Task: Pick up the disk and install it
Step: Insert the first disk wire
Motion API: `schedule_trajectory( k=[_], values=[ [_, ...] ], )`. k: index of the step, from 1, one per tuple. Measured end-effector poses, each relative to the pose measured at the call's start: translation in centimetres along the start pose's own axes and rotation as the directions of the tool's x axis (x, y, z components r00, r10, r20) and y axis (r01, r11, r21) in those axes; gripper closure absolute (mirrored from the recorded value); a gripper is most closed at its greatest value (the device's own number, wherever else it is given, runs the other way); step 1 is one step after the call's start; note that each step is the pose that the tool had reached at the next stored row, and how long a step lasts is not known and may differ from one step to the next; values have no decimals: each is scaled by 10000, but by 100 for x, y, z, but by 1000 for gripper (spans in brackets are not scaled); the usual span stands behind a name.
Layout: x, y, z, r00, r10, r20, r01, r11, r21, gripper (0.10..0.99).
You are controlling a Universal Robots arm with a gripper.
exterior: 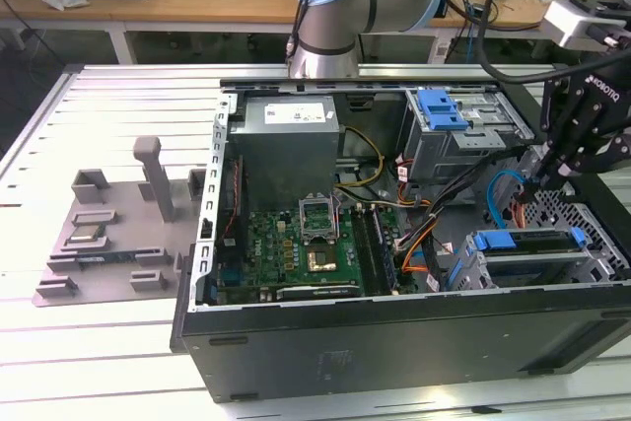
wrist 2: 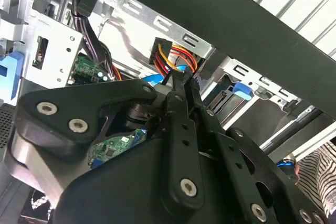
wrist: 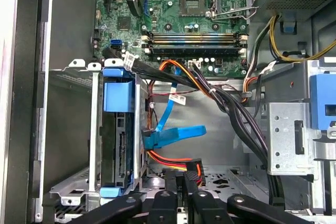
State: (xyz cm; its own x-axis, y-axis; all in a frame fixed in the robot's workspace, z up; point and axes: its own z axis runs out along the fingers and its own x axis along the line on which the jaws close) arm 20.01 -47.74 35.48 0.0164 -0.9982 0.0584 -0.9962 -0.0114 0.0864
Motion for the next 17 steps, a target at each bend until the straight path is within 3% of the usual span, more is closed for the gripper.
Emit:
schedule_trajectory(
  k=[5, 7, 10, 13, 17],
  values=[
    [8, 17, 2, 10000, 2, -2, -2, 10000, 1, 918],
    [101, 73, 17, 10000, 1, -7, -1, 10000, 5, 918],
    [215, 94, 29, 10000, 2, -17, -2, 10000, 5, 918],
    [417, 95, 57, 10000, 4, -45, -4, 10000, 5, 918],
    [439, 101, 129, 10000, 4, -57, -4, 10000, 5, 918]
  ],
)
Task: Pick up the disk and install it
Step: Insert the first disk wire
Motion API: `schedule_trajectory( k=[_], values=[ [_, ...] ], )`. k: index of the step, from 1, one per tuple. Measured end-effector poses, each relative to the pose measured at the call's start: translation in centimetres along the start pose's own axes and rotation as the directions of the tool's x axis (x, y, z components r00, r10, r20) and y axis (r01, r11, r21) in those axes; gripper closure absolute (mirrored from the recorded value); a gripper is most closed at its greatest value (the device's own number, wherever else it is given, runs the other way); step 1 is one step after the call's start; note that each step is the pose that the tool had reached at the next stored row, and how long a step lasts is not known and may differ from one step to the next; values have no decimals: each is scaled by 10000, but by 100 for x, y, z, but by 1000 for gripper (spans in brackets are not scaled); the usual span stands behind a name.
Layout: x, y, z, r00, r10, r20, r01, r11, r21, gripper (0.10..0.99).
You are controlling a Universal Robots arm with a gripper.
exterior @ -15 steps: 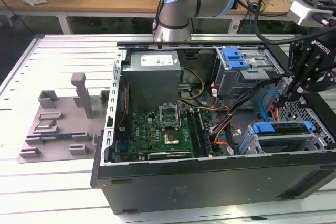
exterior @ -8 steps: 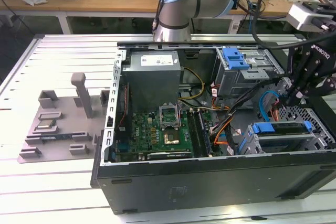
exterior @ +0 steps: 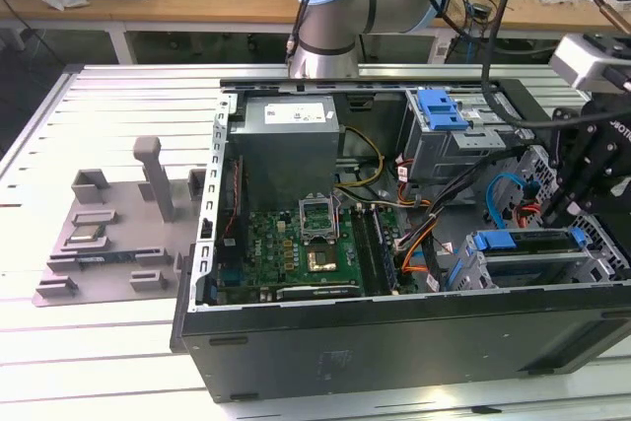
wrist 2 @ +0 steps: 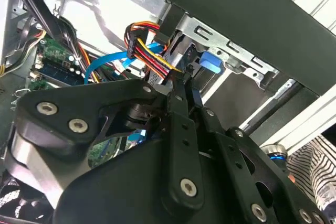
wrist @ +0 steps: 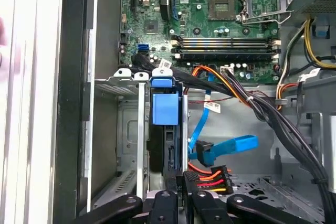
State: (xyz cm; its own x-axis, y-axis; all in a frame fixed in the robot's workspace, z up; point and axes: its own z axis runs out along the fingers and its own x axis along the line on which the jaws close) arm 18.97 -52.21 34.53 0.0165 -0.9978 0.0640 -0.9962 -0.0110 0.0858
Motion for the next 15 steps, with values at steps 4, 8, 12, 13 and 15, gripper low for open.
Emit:
schedule_trajectory(
  k=[4, 8, 12, 13, 15],
  values=[
    [29, 3, 32, 10000, 0, -5, 0, 10000, 0, 918],
    [10, 3, 46, 10000, 1, 10, -1, 10000, 0, 918],
    [25, 11, 75, 10000, -1, 13, 1, 10000, 1, 918],
    [28, 12, 84, 10000, -1, 11, 1, 10000, 0, 918],
    [29, 13, 100, 10000, -2, 6, 2, 10000, 1, 918]
  ],
)
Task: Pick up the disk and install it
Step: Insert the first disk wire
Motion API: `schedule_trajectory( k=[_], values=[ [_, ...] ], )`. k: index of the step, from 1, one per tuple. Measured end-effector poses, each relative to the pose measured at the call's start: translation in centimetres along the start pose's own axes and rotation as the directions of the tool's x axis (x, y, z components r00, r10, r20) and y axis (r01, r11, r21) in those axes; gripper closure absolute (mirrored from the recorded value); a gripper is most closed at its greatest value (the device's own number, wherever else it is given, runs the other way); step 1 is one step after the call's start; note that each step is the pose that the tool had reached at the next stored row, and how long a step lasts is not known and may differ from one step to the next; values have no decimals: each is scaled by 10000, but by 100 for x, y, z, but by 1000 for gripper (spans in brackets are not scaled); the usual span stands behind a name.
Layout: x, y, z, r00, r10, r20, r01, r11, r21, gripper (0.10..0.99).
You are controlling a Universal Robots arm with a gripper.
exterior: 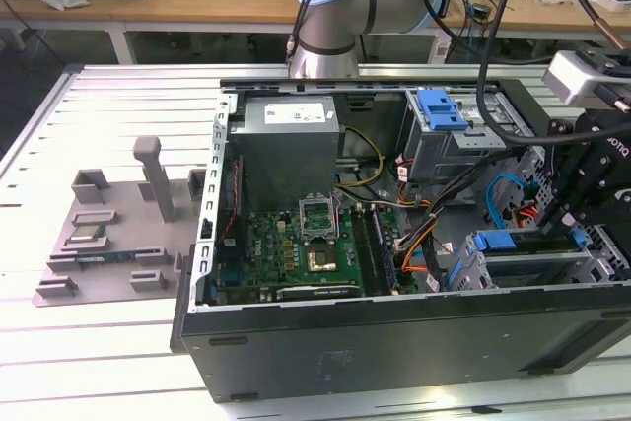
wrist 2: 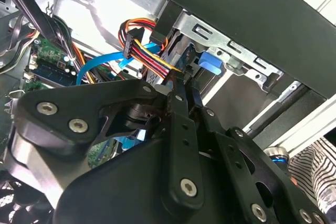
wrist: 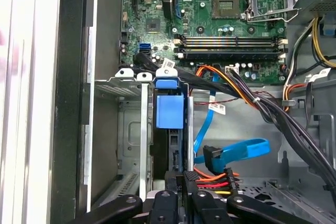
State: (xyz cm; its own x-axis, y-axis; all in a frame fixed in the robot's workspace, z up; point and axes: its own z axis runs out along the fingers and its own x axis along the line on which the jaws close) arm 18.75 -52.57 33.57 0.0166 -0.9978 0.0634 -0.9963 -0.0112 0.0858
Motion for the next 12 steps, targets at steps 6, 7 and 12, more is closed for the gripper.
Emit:
schedule_trajectory(
  k=[6, 7, 12],
  values=[
    [0, 2, 10, 10000, 3, -11, -3, 10000, -1, 918],
    [0, 2, 11, 10000, 2, -11, -2, 10000, -1, 918],
    [5, 8, -63, 10000, 3, -7, -3, 10000, -1, 839]
  ],
)
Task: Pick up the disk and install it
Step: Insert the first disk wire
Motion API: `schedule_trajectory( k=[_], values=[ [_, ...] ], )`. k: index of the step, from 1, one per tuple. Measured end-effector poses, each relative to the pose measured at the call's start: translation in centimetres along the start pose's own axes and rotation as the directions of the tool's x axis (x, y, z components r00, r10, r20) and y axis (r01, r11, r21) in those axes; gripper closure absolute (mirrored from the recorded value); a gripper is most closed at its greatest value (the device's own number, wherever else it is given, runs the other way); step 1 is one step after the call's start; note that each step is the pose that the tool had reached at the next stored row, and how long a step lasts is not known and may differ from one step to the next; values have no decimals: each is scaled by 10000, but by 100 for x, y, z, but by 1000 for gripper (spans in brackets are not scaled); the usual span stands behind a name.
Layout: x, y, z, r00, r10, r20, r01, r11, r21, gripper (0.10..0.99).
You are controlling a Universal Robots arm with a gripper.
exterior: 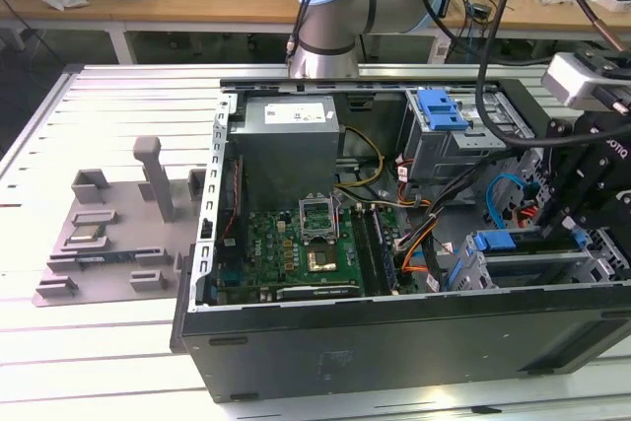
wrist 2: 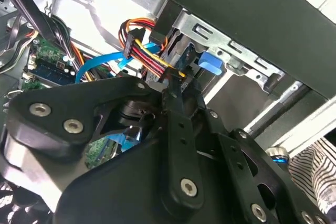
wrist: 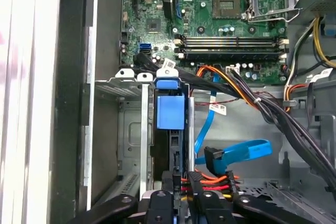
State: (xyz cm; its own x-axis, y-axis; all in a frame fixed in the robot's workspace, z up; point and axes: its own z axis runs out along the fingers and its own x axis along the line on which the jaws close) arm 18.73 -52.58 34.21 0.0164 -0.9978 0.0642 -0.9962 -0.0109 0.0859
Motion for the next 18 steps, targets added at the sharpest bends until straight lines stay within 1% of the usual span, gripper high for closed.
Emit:
schedule_trajectory(
  k=[1, 2, 4, 5, 6, 7, 8, 10, 12, 18],
  values=[
    [3, 5, -53, 10000, 0, 0, 0, 10000, 0, 839],
    [7, 11, -129, 10000, 0, -2, 0, 10000, 0, 839],
    [11, 19, -215, 10000, 0, -1, 0, 10000, 0, 855],
    [13, 22, -254, 10000, 0, -2, 0, 10000, 0, 922],
    [18, 28, -324, 10000, 0, -1, 0, 10000, 0, 980],
    [23, 34, -398, 10000, -1, -2, 1, 10000, 0, 980],
    [26, 39, -453, 10000, 0, -2, 0, 10000, 0, 980],
    [32, 46, -538, 10000, 0, -1, 0, 10000, 1, 980],
    [34, 48, -559, 10000, -1, 1, 1, 10000, 0, 980],
    [34, 48, -563, 10000, 0, -1, 0, 10000, 0, 980]
  ],
)
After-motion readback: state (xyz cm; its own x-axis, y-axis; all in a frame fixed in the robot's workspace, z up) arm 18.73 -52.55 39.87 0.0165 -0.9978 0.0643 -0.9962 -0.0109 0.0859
